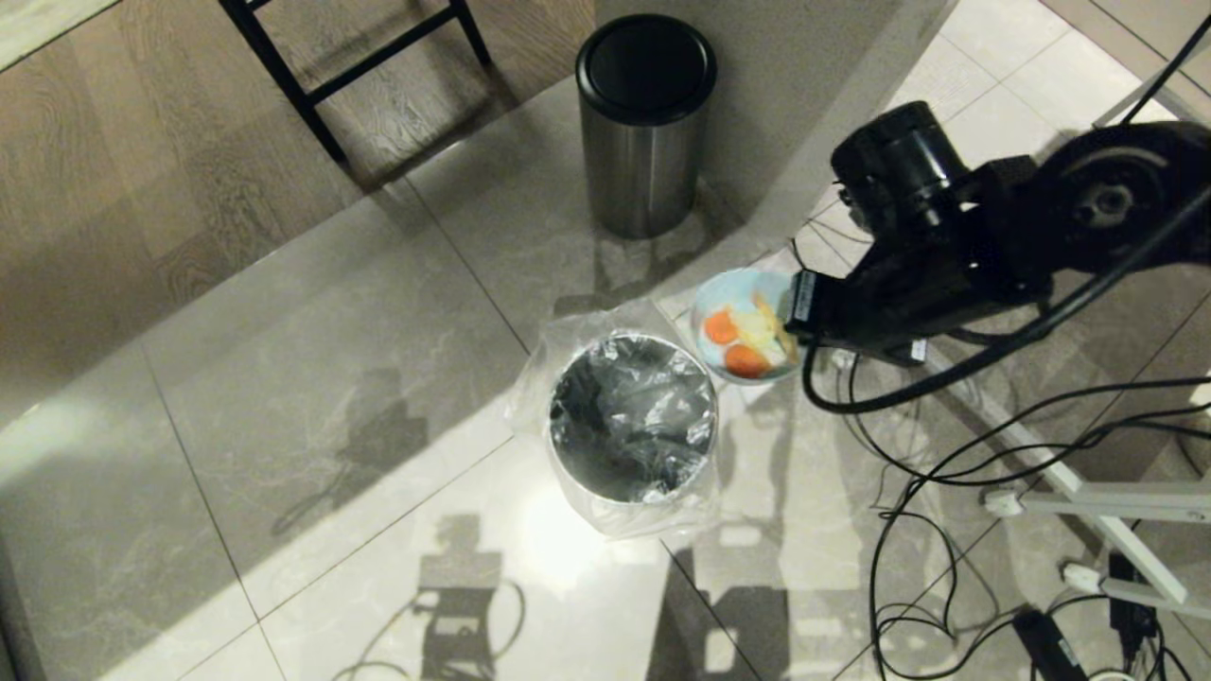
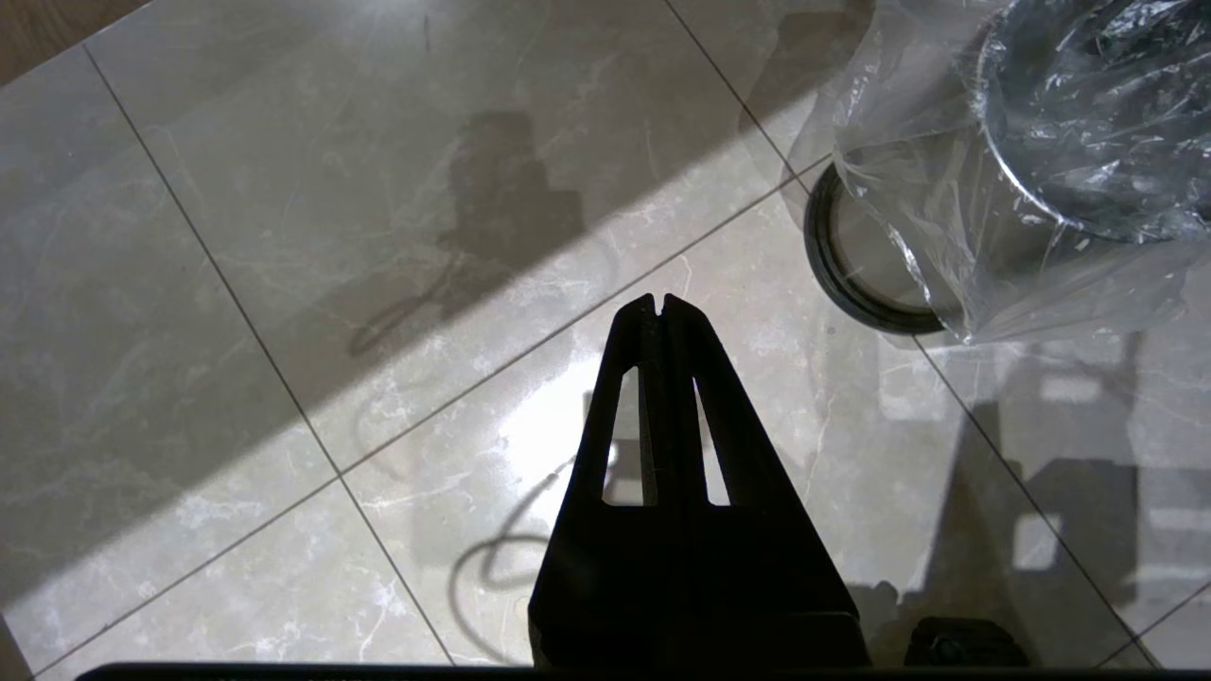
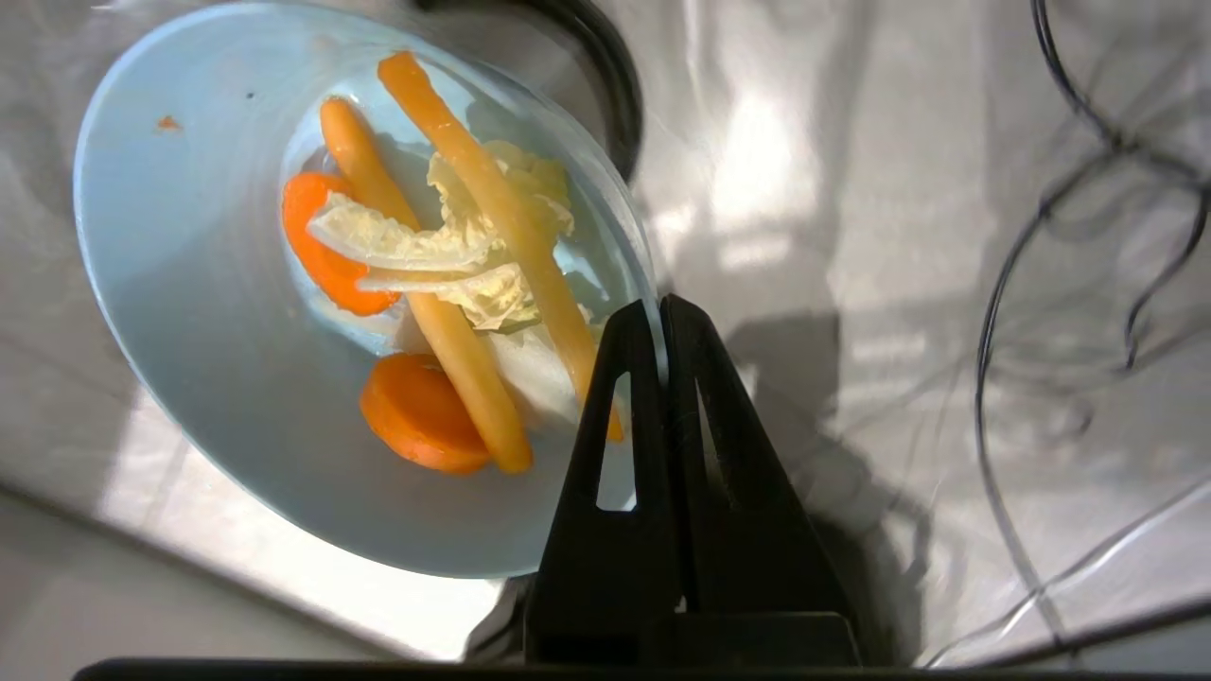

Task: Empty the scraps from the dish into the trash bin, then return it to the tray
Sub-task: Move the bowl over the trash can, then pour the leftover food from the bowl into the trash can

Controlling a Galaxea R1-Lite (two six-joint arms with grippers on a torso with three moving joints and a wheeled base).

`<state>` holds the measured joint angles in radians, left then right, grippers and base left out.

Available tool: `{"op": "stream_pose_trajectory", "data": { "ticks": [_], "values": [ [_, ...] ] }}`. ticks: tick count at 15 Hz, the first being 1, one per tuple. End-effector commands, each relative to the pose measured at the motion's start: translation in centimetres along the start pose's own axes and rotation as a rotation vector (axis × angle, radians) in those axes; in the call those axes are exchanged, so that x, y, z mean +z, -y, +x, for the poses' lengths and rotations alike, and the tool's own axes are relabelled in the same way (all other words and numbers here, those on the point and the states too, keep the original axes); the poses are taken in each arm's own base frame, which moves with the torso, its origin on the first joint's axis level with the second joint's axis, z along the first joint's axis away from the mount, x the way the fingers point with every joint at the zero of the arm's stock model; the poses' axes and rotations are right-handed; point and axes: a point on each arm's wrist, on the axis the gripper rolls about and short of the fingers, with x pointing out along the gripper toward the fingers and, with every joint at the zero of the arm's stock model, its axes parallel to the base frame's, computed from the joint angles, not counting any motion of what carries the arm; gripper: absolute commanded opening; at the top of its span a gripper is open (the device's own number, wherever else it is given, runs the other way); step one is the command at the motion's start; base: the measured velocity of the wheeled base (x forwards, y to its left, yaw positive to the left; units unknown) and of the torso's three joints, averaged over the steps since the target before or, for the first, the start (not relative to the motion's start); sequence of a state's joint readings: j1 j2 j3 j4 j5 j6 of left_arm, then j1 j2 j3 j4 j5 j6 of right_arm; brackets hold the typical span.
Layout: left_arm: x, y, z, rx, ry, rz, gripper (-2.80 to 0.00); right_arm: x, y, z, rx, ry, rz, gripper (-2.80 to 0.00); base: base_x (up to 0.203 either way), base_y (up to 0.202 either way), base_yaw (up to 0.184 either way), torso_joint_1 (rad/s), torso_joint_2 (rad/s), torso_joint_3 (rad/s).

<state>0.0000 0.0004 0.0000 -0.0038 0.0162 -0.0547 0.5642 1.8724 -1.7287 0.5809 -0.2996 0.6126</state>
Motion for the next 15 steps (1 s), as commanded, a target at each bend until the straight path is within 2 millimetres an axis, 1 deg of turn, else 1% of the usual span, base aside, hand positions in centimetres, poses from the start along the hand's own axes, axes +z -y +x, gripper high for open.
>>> {"op": "stream_pose_trajectory", "data": {
  "ticks": [1, 3, 5, 6, 8, 11, 15],
  "values": [
    [0.0, 0.0, 0.0, 0.001, 0.0, -0.001, -2.8, -0.7, -2.7, 1.5, 0.003, 0.012, -0.063, -2.8, 0.0, 0.0, 0.0, 0.0, 0.0, 0.0],
    [0.0, 0.0, 0.0, 0.001, 0.0, -0.001, -2.8, -1.0, -4.4, 1.5, 0.034, 0.031, -0.09, -2.8, 0.0, 0.0, 0.0, 0.0, 0.0, 0.0],
    [0.0, 0.0, 0.0, 0.001, 0.0, -0.001, -2.8, -1.9, -5.7, 1.9, 0.014, 0.049, -0.119, -2.8, 0.0, 0.0, 0.0, 0.0, 0.0, 0.0],
    [0.0, 0.0, 0.0, 0.001, 0.0, -0.001, -2.8, -2.4, -6.3, 1.7, 0.015, 0.056, -0.133, -2.8, 0.0, 0.0, 0.0, 0.0, 0.0, 0.0],
    [0.0, 0.0, 0.0, 0.001, 0.0, -0.001, -2.8, -2.8, -7.0, 1.4, -0.009, 0.089, -0.167, -2.8, 0.0, 0.0, 0.0, 0.0, 0.0, 0.0],
    [0.0, 0.0, 0.0, 0.001, 0.0, -0.001, -2.8, -3.2, -8.4, 0.6, 0.023, 0.149, -0.216, -2.8, 0.0, 0.0, 0.0, 0.0, 0.0, 0.0],
    [0.0, 0.0, 0.0, 0.001, 0.0, -0.001, -2.8, -2.6, -9.5, 0.3, 0.051, 0.254, -0.319, -2.8, 0.0, 0.0, 0.0, 0.0, 0.0, 0.0]
  ]
}}
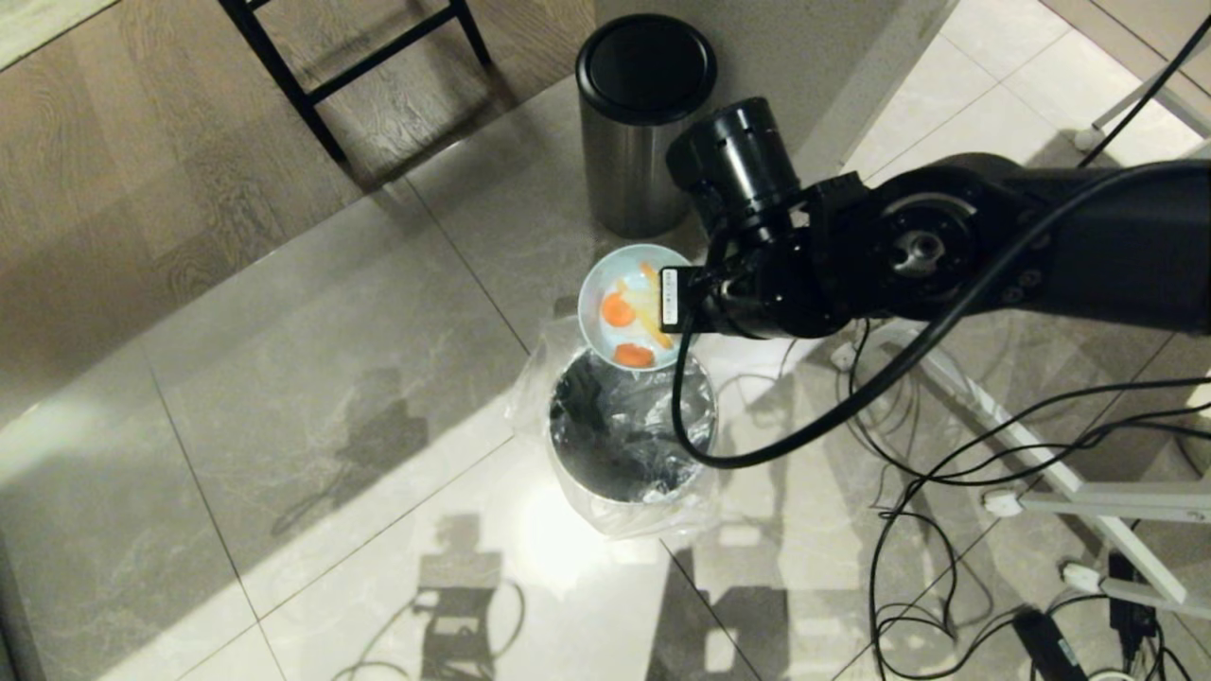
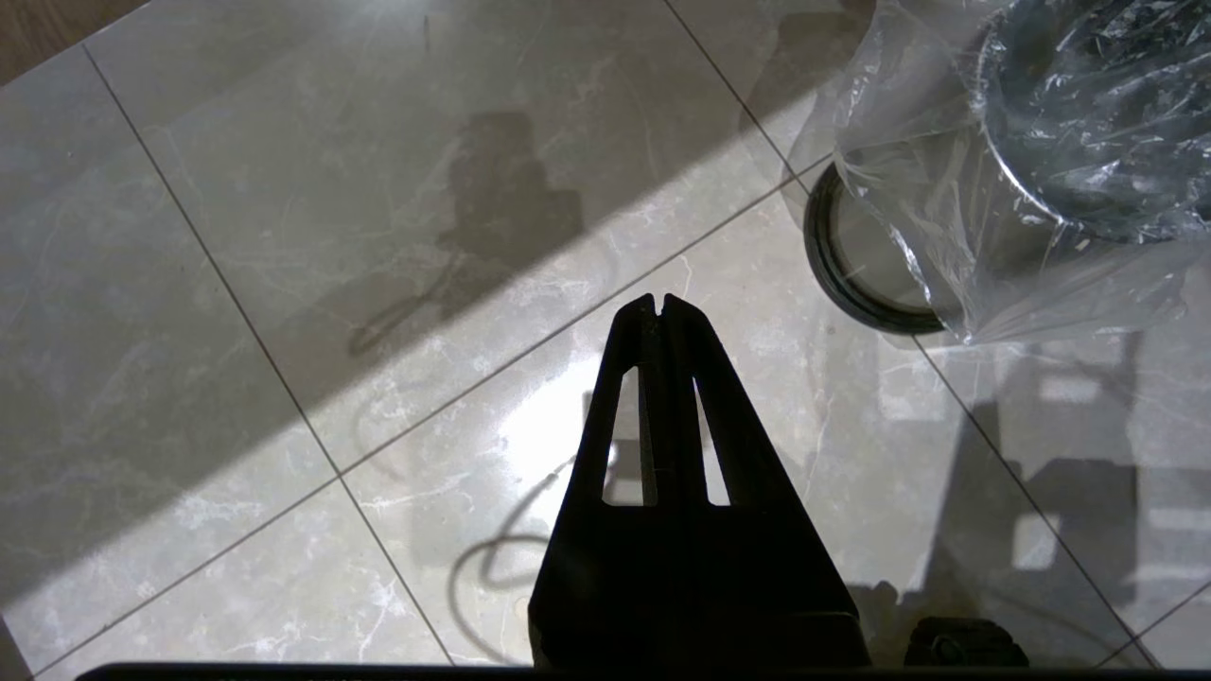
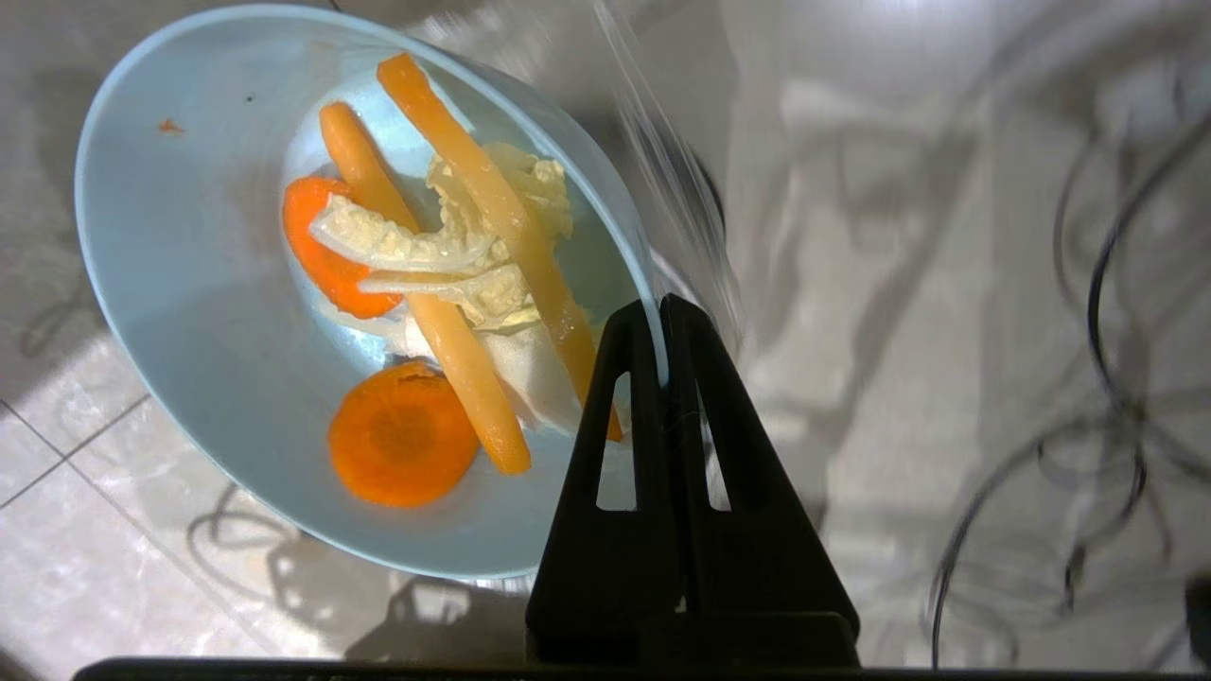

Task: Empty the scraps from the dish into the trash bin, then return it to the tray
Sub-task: Pour the leftover food from the bowl into the trash can

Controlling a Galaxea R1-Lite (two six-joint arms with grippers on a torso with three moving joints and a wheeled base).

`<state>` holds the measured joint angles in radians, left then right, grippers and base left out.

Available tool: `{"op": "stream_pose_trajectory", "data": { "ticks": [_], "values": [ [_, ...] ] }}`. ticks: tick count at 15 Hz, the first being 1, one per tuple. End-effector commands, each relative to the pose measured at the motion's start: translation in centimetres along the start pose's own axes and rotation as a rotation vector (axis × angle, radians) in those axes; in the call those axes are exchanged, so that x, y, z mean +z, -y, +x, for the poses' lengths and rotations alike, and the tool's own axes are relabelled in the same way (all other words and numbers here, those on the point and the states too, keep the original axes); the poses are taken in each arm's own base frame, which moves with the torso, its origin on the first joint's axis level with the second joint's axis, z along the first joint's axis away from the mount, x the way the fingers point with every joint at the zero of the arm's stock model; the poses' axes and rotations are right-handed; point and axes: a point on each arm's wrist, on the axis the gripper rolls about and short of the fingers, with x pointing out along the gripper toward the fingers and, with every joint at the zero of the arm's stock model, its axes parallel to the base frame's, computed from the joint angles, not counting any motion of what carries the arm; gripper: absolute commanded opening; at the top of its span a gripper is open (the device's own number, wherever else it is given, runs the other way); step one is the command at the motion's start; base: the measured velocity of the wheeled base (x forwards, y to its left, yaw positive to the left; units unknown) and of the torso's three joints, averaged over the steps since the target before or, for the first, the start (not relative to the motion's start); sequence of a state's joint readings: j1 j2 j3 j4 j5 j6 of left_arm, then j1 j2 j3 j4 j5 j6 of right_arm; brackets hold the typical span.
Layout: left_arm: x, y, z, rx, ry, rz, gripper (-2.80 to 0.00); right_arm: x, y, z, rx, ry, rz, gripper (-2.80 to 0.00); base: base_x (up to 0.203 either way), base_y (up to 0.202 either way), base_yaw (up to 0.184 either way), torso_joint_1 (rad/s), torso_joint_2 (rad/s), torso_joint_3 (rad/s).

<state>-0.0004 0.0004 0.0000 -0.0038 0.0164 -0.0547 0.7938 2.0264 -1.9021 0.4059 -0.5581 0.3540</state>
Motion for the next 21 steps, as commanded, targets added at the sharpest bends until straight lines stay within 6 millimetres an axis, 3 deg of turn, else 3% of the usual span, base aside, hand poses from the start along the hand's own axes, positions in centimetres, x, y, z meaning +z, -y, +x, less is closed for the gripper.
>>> {"op": "stream_pose_trajectory", "data": {
  "ticks": [1, 7, 11, 21],
  "values": [
    [0.0, 0.0, 0.0, 0.001, 0.0, -0.001, -2.8, 0.3, -0.4, 0.0, 0.016, 0.042, -0.056, -2.8, 0.0, 0.0, 0.0, 0.0, 0.0, 0.0],
    [0.0, 0.0, 0.0, 0.0, 0.0, -0.001, -2.8, 0.3, -3.2, 1.0, 0.068, 0.188, -0.291, -2.8, 0.0, 0.0, 0.0, 0.0, 0.0, 0.0],
    [0.0, 0.0, 0.0, 0.0, 0.0, -0.001, -2.8, -0.9, -5.6, 0.4, 0.119, 0.213, -0.367, -2.8, 0.0, 0.0, 0.0, 0.0, 0.0, 0.0],
    [0.0, 0.0, 0.0, 0.001, 0.0, -0.001, -2.8, -4.7, -5.8, 1.2, 0.103, 0.418, -0.56, -2.8, 0.0, 0.0, 0.0, 0.0, 0.0, 0.0]
  ]
}}
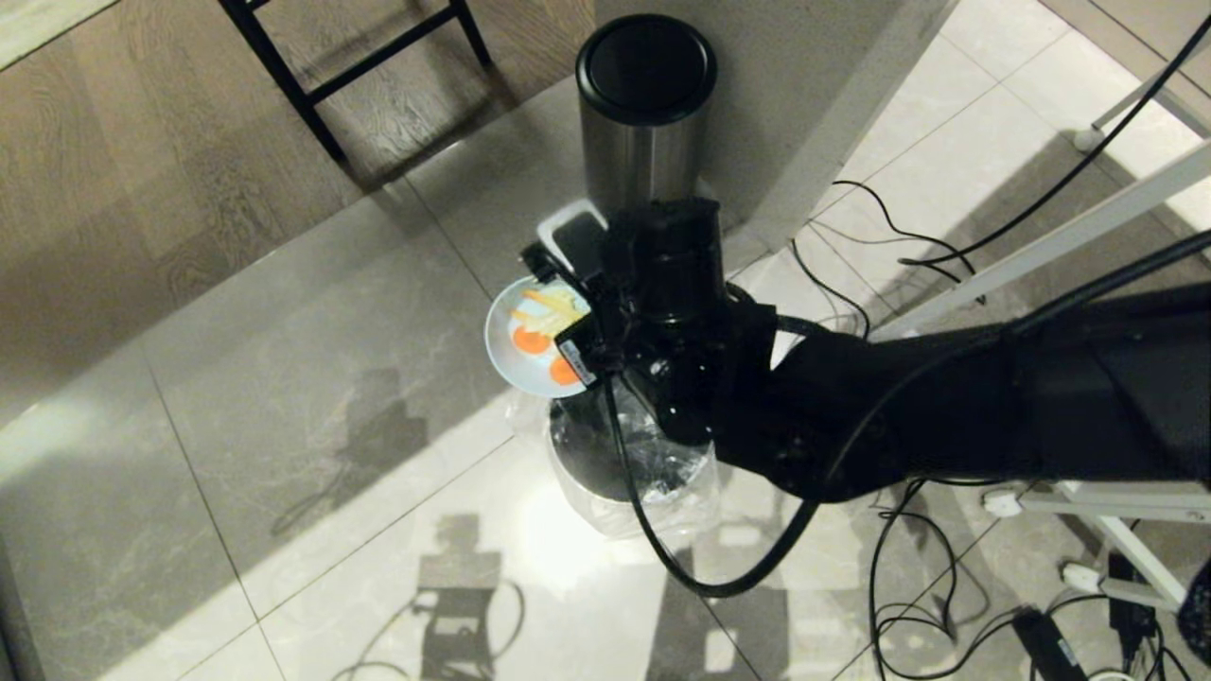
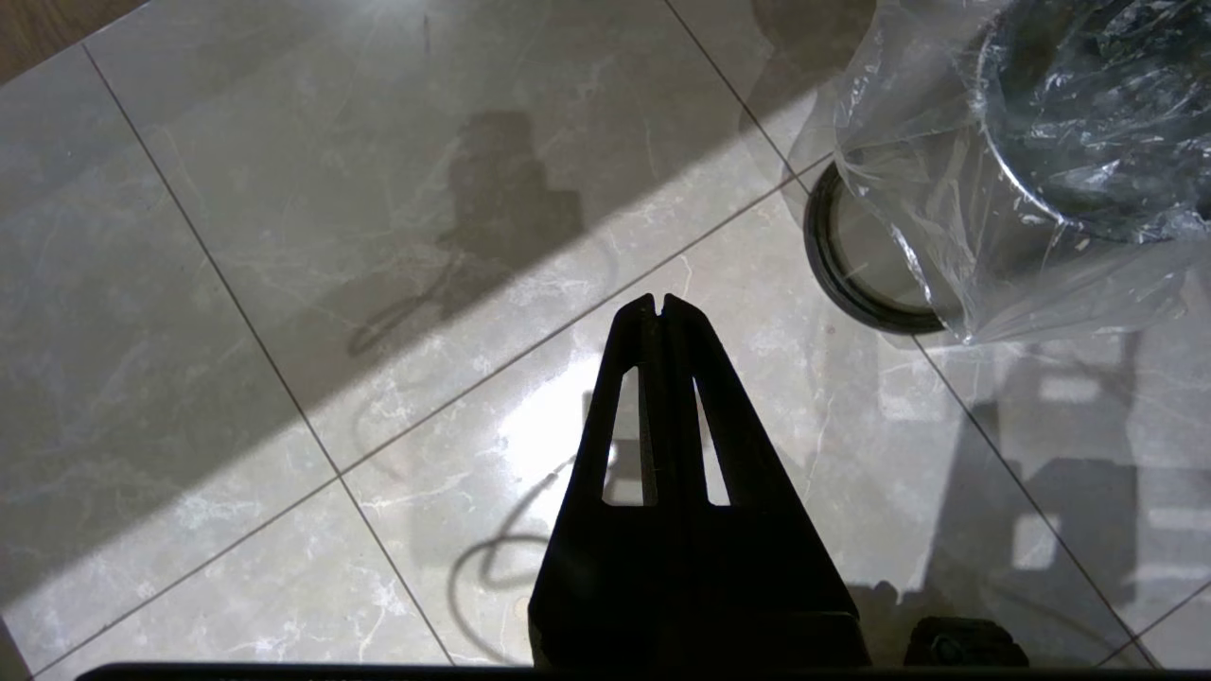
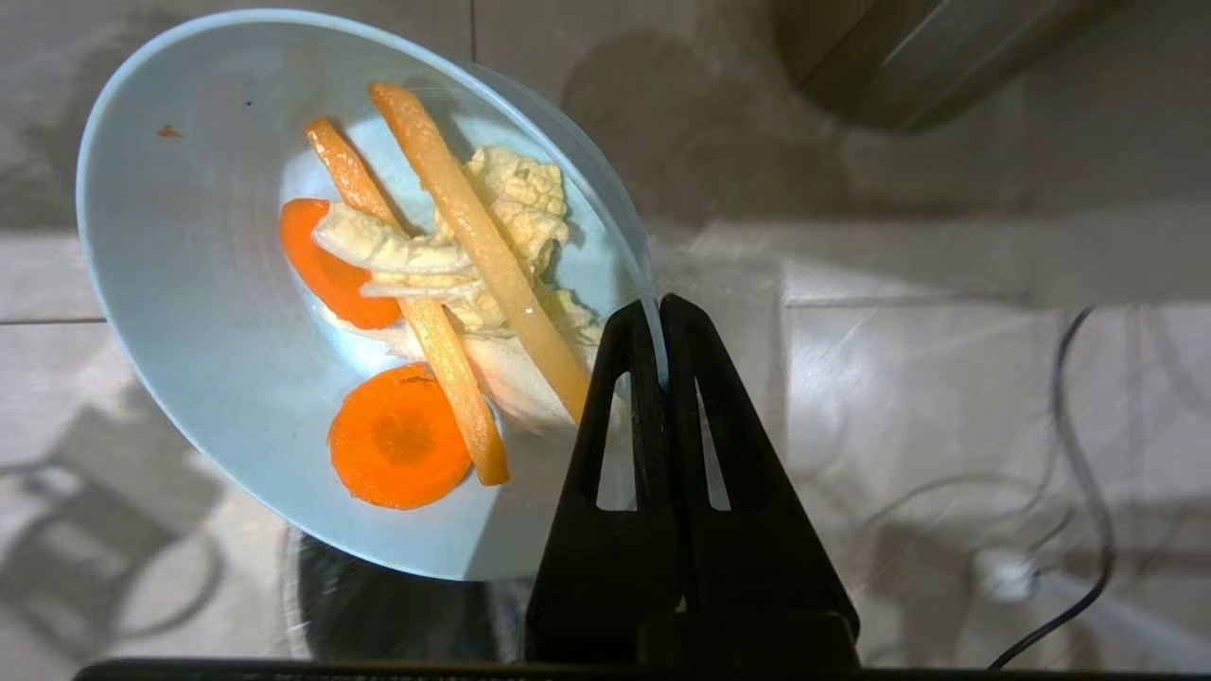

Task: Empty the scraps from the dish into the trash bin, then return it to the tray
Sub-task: Pour the leftover food from the bowl into the trash can

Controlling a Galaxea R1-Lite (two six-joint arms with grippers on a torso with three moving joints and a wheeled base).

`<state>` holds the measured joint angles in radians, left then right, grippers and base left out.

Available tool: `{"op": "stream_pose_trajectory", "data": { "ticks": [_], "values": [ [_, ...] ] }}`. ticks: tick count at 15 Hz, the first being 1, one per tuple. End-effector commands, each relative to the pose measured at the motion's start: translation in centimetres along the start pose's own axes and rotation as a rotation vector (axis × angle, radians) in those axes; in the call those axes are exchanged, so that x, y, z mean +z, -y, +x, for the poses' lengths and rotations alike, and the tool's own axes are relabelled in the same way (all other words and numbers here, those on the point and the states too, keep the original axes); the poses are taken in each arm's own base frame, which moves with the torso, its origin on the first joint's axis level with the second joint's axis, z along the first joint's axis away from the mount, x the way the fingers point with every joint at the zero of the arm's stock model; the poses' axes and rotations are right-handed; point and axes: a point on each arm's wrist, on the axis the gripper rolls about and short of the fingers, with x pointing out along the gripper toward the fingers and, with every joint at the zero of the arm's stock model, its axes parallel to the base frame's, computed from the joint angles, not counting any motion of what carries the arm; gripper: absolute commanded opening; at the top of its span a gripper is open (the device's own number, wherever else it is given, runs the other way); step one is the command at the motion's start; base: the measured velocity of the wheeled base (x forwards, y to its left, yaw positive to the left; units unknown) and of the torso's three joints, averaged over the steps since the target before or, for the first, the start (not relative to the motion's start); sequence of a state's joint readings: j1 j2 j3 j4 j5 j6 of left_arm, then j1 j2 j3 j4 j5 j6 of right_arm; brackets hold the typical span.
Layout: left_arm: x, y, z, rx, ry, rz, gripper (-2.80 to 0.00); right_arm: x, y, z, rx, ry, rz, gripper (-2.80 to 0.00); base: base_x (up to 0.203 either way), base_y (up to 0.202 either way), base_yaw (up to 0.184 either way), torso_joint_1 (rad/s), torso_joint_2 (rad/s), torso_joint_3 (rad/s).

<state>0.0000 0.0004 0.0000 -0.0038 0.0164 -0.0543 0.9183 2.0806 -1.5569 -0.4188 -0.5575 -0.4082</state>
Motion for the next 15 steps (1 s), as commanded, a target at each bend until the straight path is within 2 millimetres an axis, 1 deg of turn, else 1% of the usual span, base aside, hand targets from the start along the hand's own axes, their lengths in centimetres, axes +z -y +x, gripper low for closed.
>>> {"op": "stream_pose_trajectory", "data": {
  "ticks": [1, 5, 7, 11, 15],
  "values": [
    [0.0, 0.0, 0.0, -0.001, 0.0, -0.001, -2.8, -0.7, 0.0, -0.3, -0.027, 0.051, -0.036, -2.8, 0.0, 0.0, 0.0, 0.0, 0.0, 0.0],
    [0.0, 0.0, 0.0, 0.001, 0.0, -0.001, -2.8, -2.6, -0.2, -1.2, -0.035, 0.069, -0.084, -2.8, 0.0, 0.0, 0.0, 0.0, 0.0, 0.0],
    [0.0, 0.0, 0.0, 0.001, 0.0, -0.001, -2.8, -3.1, -0.1, -1.6, -0.033, 0.068, -0.093, -2.8, 0.0, 0.0, 0.0, 0.0, 0.0, 0.0],
    [0.0, 0.0, 0.0, 0.001, 0.0, -0.001, -2.8, -3.6, 0.3, -2.2, -0.047, 0.083, -0.147, -2.8, 0.0, 0.0, 0.0, 0.0, 0.0, 0.0],
    [0.0, 0.0, 0.0, 0.001, 0.0, -0.001, -2.8, -4.2, 1.2, -2.6, -0.059, 0.061, -0.214, -2.8, 0.0, 0.0, 0.0, 0.0, 0.0, 0.0]
  ]
}}
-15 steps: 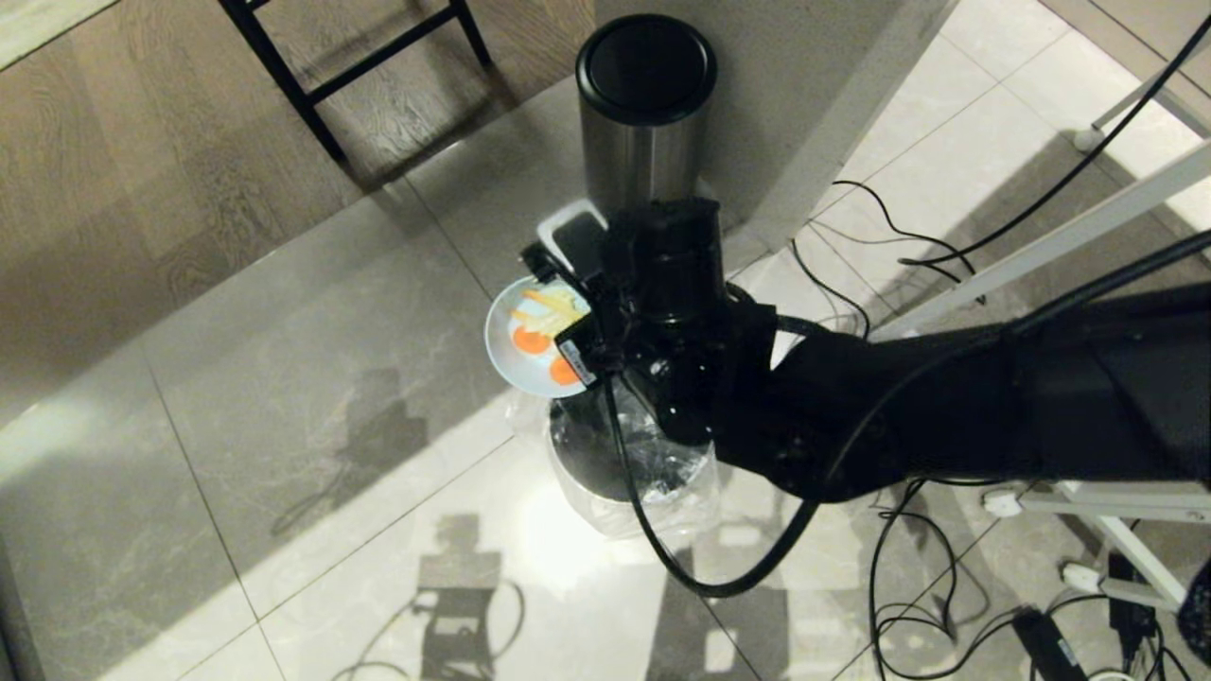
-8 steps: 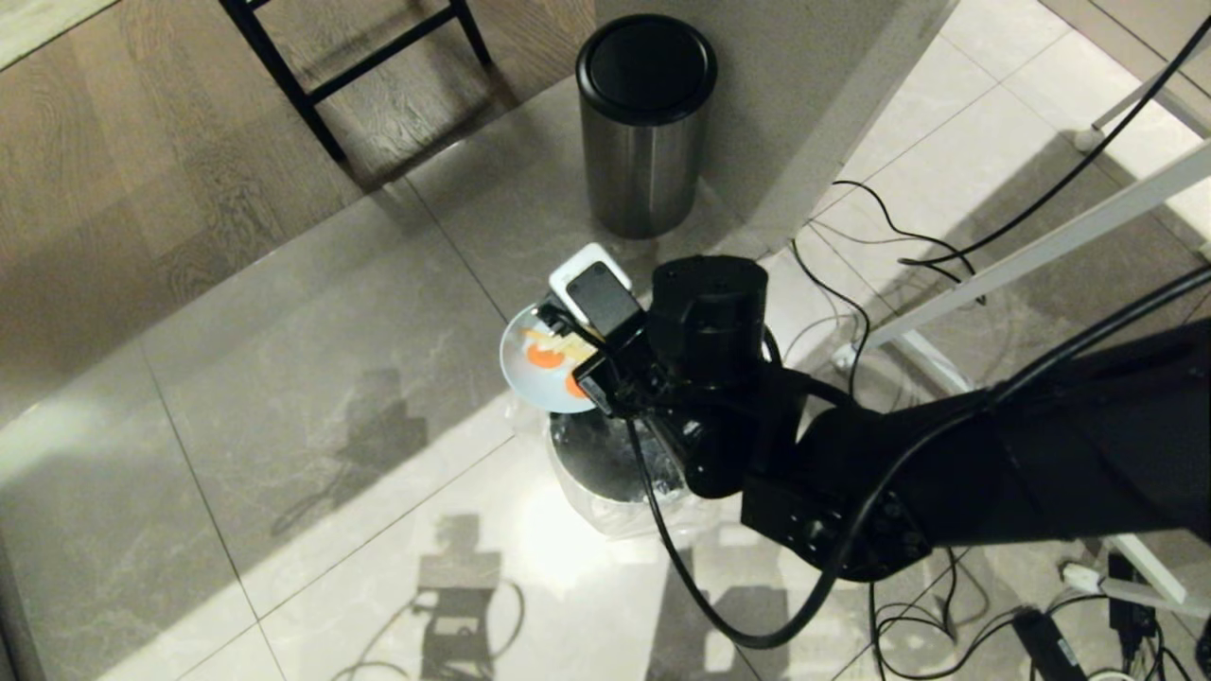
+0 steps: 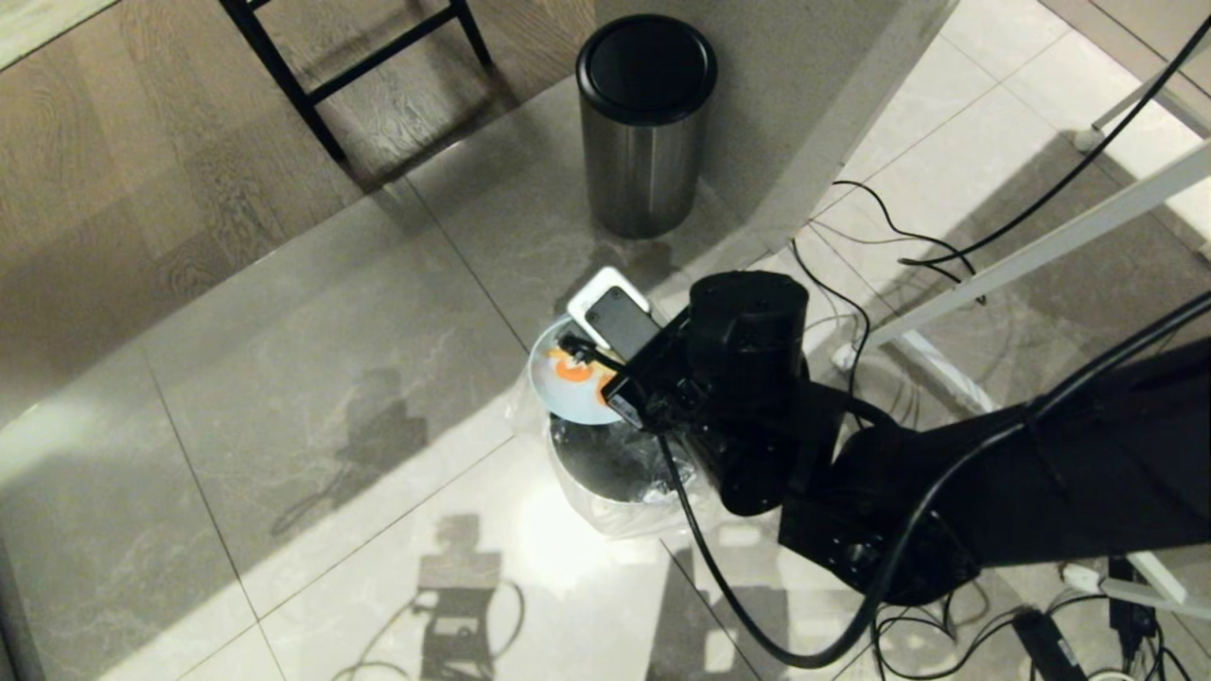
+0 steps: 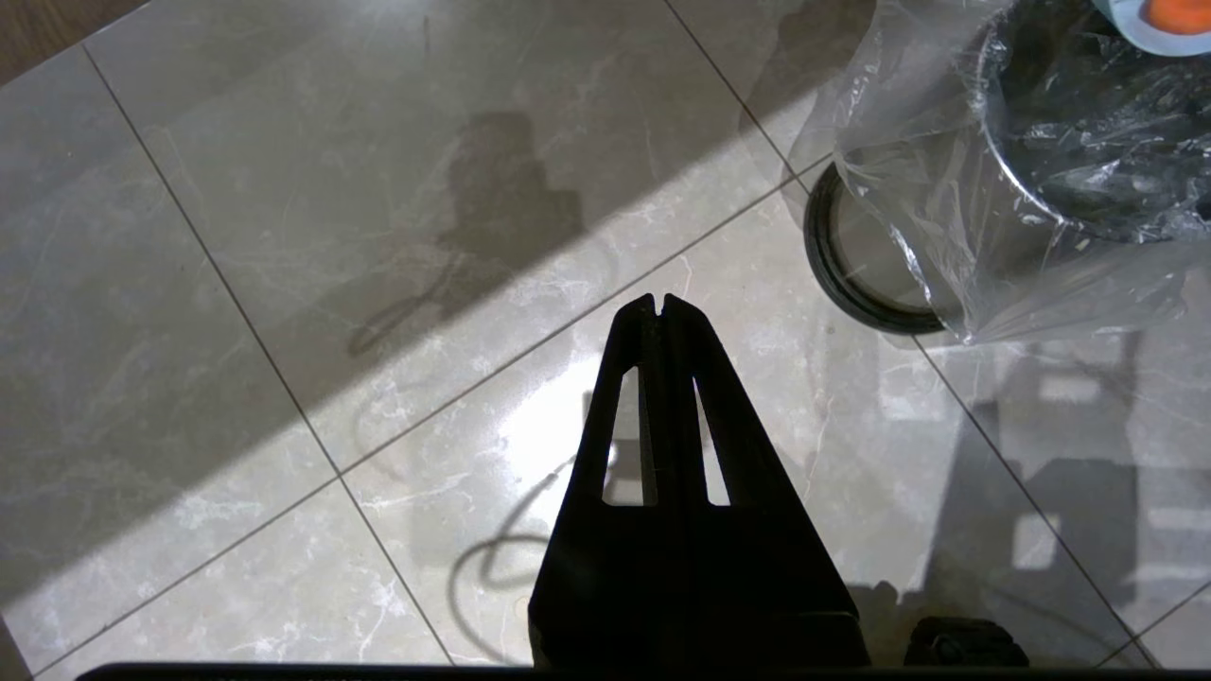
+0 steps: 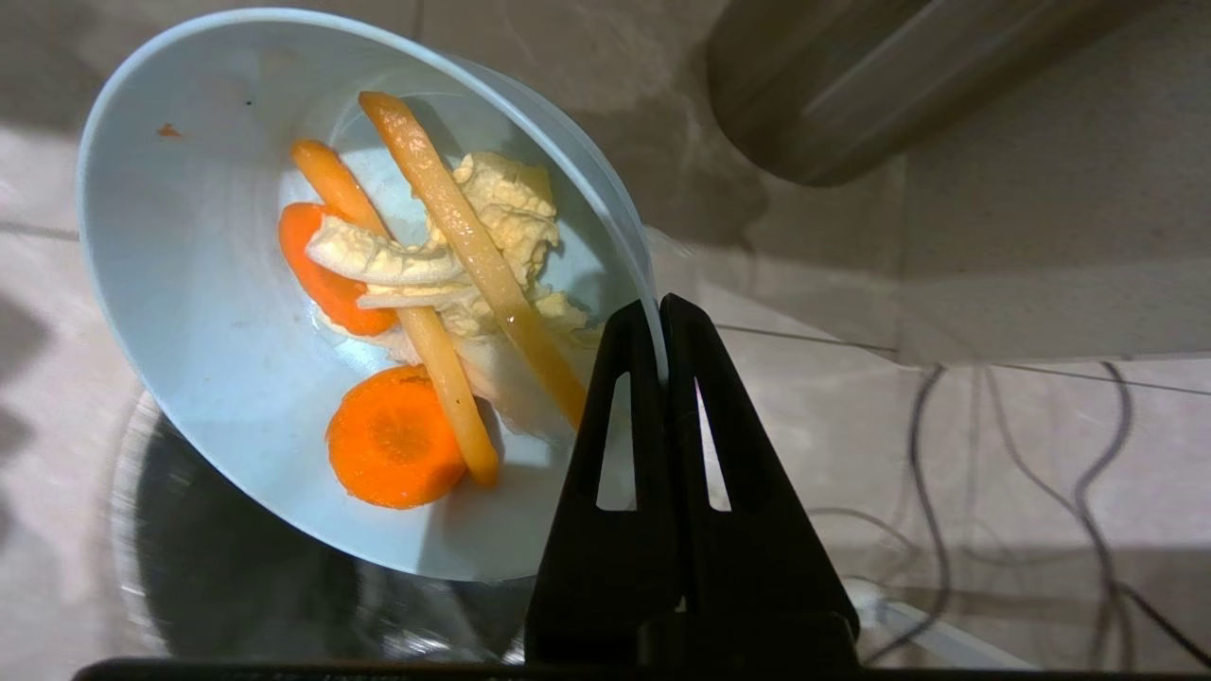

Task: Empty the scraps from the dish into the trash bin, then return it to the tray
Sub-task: Pour the leftover food from the bowl into the trash can

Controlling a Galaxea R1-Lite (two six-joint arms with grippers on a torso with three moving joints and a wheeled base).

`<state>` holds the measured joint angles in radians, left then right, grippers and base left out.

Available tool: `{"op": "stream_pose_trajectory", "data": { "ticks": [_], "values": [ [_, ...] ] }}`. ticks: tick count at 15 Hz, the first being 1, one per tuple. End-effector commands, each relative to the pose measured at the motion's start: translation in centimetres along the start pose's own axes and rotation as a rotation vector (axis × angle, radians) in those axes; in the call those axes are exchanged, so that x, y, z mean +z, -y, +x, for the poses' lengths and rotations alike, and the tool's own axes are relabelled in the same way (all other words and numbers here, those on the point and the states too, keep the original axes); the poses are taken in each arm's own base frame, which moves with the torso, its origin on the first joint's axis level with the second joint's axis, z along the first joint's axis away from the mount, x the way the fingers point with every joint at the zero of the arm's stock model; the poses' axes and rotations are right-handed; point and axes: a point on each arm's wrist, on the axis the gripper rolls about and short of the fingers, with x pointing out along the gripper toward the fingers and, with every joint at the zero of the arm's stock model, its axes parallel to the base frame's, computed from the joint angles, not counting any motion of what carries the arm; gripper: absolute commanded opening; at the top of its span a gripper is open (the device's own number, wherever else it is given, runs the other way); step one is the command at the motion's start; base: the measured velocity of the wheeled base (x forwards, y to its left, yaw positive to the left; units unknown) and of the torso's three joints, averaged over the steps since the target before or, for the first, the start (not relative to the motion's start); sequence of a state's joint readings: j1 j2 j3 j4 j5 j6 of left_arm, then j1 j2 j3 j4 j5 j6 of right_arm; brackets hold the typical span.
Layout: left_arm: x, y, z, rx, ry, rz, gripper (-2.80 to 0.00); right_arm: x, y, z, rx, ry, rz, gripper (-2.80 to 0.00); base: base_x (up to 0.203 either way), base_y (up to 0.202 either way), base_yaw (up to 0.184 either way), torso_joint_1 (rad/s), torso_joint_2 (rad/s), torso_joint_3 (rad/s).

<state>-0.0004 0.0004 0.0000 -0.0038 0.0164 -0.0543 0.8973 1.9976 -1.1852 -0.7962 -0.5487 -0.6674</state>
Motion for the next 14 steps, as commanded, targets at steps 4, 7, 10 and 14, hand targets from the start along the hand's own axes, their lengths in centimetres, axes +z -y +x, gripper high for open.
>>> {"op": "stream_pose_trajectory", "data": {
  "ticks": [4, 7, 10, 14],
  "values": [
    [0.0, 0.0, 0.0, 0.001, 0.0, -0.001, -2.8, -0.2, 1.8, -0.2, -0.039, -0.01, -0.095, -2.8, 0.0, 0.0, 0.0, 0.0, 0.0, 0.0],
    [0.0, 0.0, 0.0, 0.001, 0.0, -0.001, -2.8, -0.2, 3.0, -0.2, -0.064, -0.014, -0.176, -2.8, 0.0, 0.0, 0.0, 0.0, 0.0, 0.0],
    [0.0, 0.0, 0.0, 0.001, 0.0, -0.001, -2.8, -0.2, 3.0, -0.1, -0.061, -0.02, -0.199, -2.8, 0.0, 0.0, 0.0, 0.0, 0.0, 0.0],
    [0.0, 0.0, 0.0, 0.001, 0.0, -0.001, -2.8, -0.4, 2.6, 0.2, -0.052, -0.025, -0.278, -2.8, 0.0, 0.0, 0.0, 0.0, 0.0, 0.0]
  ]
}}
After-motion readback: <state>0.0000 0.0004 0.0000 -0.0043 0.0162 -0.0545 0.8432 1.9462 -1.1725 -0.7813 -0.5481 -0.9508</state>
